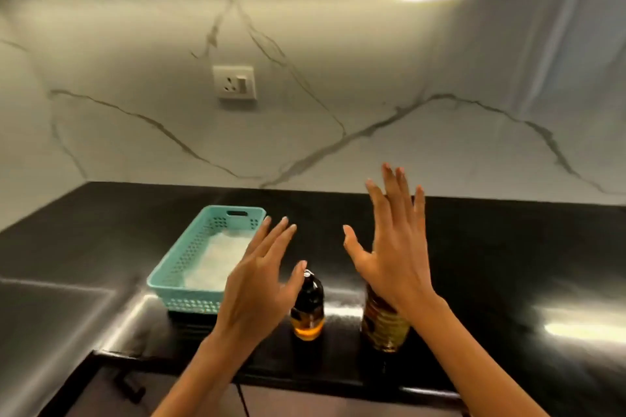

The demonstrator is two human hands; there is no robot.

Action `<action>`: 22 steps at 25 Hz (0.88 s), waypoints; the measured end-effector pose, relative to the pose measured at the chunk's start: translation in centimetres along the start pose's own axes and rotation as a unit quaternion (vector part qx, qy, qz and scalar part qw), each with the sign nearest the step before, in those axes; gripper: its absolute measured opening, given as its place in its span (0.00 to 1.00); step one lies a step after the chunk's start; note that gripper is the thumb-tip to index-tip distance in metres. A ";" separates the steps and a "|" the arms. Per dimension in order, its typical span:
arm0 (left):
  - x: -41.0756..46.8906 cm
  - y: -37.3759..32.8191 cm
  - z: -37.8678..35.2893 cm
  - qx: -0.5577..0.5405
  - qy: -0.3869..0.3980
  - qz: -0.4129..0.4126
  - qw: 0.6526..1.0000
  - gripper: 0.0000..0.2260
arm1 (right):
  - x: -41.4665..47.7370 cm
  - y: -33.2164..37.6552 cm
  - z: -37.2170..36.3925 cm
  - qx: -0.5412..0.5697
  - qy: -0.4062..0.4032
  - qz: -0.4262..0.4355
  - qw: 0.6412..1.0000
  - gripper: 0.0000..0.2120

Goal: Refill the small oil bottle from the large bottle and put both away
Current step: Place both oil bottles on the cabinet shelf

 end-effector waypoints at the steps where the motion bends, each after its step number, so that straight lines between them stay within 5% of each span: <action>1: -0.9 0.8 -2.6 -0.025 0.034 0.039 0.998 0.27 | -1.4 -2.2 -0.6 -0.009 0.015 -0.041 0.999 0.39; 6: -4.1 4.2 -11.1 -0.150 0.129 0.202 0.959 0.40 | -8.1 -7.8 -3.5 0.196 0.066 -0.252 0.945 0.55; 9: -5.3 5.3 -13.3 -0.167 0.100 0.246 0.950 0.35 | -11.4 -8.7 -5.8 0.296 0.097 -0.331 0.891 0.46; 12: -6.4 6.1 -14.0 -0.192 0.058 0.302 0.932 0.31 | -13.2 -9.0 -7.3 0.317 0.082 -0.367 0.871 0.40; 22: -7.8 7.5 -15.8 -0.257 0.036 0.397 0.880 0.20 | -15.6 -9.7 -8.9 0.300 0.061 -0.432 0.849 0.45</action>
Point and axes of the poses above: each hand's wrist, its own x-axis towards the middle knuckle, its own z-axis out of the back of the hand, y = z × x, the point moved 5 cm from there along x, towards the middle knuckle, and after that the axes turned 4 degrees about -z, right-handed, at the moved point
